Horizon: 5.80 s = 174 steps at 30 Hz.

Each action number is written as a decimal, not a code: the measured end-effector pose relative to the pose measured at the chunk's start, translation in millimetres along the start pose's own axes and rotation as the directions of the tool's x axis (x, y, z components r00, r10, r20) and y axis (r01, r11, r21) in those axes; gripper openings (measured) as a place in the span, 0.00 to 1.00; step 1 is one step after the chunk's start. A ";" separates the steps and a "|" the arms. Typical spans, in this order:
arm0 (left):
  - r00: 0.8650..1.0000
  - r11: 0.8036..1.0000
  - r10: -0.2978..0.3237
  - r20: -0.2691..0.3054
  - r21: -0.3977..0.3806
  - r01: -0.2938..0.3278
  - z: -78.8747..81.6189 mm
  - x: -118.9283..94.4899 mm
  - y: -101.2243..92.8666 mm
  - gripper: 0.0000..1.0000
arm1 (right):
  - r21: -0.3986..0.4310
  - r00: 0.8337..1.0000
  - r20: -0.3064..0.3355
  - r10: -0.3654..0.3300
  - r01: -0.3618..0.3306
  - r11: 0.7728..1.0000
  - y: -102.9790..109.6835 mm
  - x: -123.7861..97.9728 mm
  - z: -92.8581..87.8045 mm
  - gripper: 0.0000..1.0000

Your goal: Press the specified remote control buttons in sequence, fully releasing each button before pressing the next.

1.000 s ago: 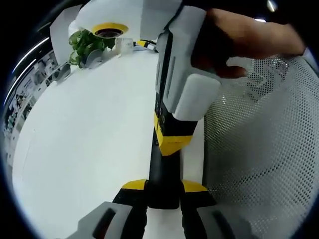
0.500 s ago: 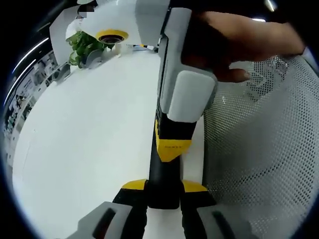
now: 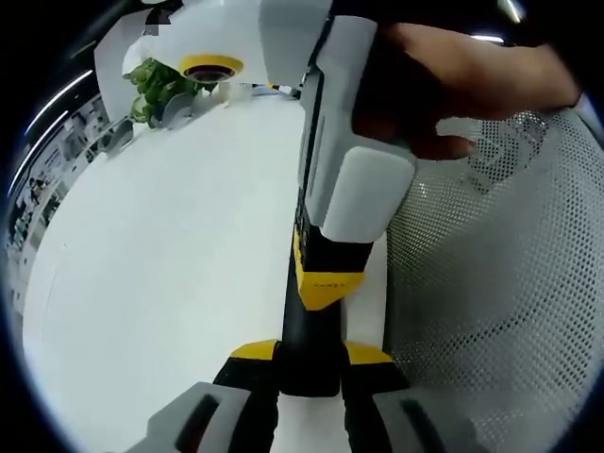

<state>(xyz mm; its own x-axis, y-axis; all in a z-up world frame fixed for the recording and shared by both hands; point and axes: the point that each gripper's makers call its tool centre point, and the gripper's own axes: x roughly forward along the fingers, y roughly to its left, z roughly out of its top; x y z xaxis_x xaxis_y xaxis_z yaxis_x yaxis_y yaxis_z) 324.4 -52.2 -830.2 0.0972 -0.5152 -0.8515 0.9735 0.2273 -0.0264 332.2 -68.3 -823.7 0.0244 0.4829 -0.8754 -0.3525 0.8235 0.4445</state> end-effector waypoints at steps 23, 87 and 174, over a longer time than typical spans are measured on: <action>0.998 0.999 -0.018 0.053 -0.046 0.021 1.4 -0.9 1.5 0.25 | -0.168 0.999 -0.016 -0.033 0.029 0.985 -4.0 -7.8 1.9 0.00; 0.987 0.988 -0.013 0.159 -0.153 0.038 4.4 -1.8 1.8 0.25 | -0.791 0.961 -0.258 -0.101 -0.150 0.594 8.6 3.6 -4.1 0.00; 0.986 0.995 -0.003 0.168 -0.095 0.019 3.7 -0.2 2.3 0.25 | -0.836 0.983 -0.171 -0.067 -0.109 0.538 10.8 4.3 -2.7 0.00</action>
<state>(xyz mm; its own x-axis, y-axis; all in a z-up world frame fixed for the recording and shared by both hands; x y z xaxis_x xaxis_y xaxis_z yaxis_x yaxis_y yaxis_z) 327.4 -54.7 -828.1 0.1278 -0.6471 -0.7516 0.9511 0.2947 -0.0920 325.9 -58.1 -823.3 -0.1125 0.3682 -0.9229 -0.9742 0.1418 0.1753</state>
